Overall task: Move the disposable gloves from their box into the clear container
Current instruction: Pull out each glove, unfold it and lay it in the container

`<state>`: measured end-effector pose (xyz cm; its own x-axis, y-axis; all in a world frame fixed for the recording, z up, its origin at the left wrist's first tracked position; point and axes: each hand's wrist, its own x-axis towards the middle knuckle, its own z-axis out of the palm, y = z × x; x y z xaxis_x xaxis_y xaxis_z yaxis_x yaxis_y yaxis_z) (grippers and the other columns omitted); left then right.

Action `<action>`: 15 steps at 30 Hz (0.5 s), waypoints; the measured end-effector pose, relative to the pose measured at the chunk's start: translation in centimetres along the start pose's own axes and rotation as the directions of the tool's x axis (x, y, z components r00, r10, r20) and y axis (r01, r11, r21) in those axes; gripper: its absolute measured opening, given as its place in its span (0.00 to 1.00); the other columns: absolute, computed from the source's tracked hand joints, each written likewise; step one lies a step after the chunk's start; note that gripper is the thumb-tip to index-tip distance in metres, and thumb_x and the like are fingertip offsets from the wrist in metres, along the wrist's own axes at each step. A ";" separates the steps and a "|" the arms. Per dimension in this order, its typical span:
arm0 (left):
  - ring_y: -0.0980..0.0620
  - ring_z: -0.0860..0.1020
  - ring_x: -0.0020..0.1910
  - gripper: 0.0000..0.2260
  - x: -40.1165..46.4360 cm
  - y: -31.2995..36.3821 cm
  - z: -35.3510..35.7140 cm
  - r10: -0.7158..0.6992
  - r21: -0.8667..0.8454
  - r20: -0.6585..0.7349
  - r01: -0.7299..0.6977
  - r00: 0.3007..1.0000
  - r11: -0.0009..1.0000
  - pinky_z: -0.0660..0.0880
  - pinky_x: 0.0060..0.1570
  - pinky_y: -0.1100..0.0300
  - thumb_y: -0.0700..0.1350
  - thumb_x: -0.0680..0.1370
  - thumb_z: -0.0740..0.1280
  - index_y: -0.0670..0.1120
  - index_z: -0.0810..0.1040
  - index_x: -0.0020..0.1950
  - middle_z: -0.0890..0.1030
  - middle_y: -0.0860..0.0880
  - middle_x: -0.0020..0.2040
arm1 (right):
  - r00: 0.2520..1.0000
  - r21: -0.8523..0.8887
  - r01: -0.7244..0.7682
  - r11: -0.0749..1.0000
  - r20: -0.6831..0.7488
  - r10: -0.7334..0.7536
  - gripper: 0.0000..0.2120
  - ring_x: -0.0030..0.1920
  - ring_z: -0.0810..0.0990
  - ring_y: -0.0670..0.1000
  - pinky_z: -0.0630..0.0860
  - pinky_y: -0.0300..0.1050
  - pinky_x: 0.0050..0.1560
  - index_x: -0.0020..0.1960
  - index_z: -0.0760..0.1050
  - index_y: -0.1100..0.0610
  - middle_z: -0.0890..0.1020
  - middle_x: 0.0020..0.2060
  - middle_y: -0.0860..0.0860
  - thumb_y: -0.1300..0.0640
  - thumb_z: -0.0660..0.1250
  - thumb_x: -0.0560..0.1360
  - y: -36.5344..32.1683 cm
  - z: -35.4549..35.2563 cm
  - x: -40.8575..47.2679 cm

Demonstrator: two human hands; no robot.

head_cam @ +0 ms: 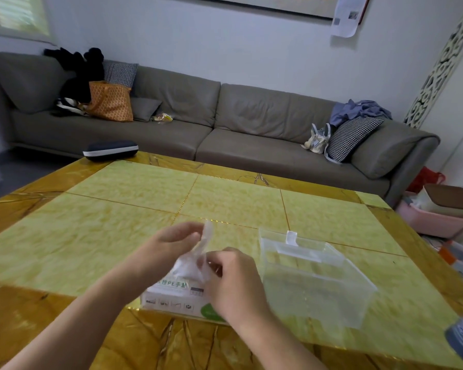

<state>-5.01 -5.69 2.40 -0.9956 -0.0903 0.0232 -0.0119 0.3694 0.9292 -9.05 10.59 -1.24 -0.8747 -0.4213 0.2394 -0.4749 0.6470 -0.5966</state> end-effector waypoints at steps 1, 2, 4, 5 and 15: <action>0.74 0.76 0.59 0.13 0.0 -0.5 -0.7 -0.005 0.086 0.008 0.005 1.000 0.996 0.72 0.63 0.64 0.45 0.85 0.64 0.62 0.80 0.61 0.80 0.71 0.58 | 1.000 0.061 -0.001 0.998 -0.004 0.001 0.13 0.38 0.77 0.46 0.74 0.44 0.36 0.41 0.82 0.48 0.77 0.38 0.44 0.48 0.67 0.82 0.2 0.3 0.2; 0.75 0.75 0.59 0.15 -0.1 -1.0 -1.4 -0.011 0.199 0.049 0.001 0.999 0.980 0.72 0.64 0.65 0.42 0.84 0.63 0.63 0.80 0.60 0.79 0.73 0.58 | 1.000 0.092 -0.003 0.996 -0.008 0.004 0.14 0.37 0.77 0.47 0.75 0.46 0.35 0.39 0.80 0.51 0.76 0.37 0.44 0.50 0.66 0.83 0.3 0.5 0.3; 0.72 0.78 0.55 0.21 -0.6 -1.3 -2.1 -0.103 0.370 0.181 0.029 0.978 0.929 0.77 0.57 0.64 0.37 0.82 0.62 0.64 0.79 0.59 0.81 0.69 0.55 | 1.000 0.113 -0.002 0.994 0.003 0.002 0.12 0.36 0.76 0.47 0.75 0.48 0.33 0.40 0.77 0.52 0.77 0.36 0.45 0.53 0.66 0.82 0.2 0.6 0.5; 0.64 0.81 0.53 0.21 -0.7 -1.3 -2.2 -0.150 0.416 0.222 0.046 0.963 0.908 0.80 0.55 0.58 0.38 0.80 0.63 0.64 0.79 0.60 0.83 0.64 0.54 | 1.000 0.110 0.003 0.994 0.026 -0.006 0.08 0.37 0.77 0.48 0.76 0.48 0.33 0.42 0.76 0.51 0.78 0.37 0.45 0.53 0.66 0.81 0.2 0.8 0.5; 0.58 0.82 0.46 0.12 -0.1 -3.2 -1.4 -0.174 0.474 0.195 0.062 0.965 0.878 0.80 0.48 0.57 0.49 0.76 0.75 0.59 0.76 0.55 0.83 0.56 0.48 | 0.995 0.300 -0.033 0.953 -0.082 0.060 0.11 0.38 0.80 0.40 0.74 0.32 0.37 0.41 0.84 0.50 0.83 0.37 0.43 0.56 0.69 0.82 -0.1 0.4 0.9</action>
<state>-4.72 -8.11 -0.07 -0.9771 0.0290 -0.2109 -0.1163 0.7571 0.6429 -9.76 9.91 -1.32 -0.9067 -0.3279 0.2652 -0.3950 0.4401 -0.8064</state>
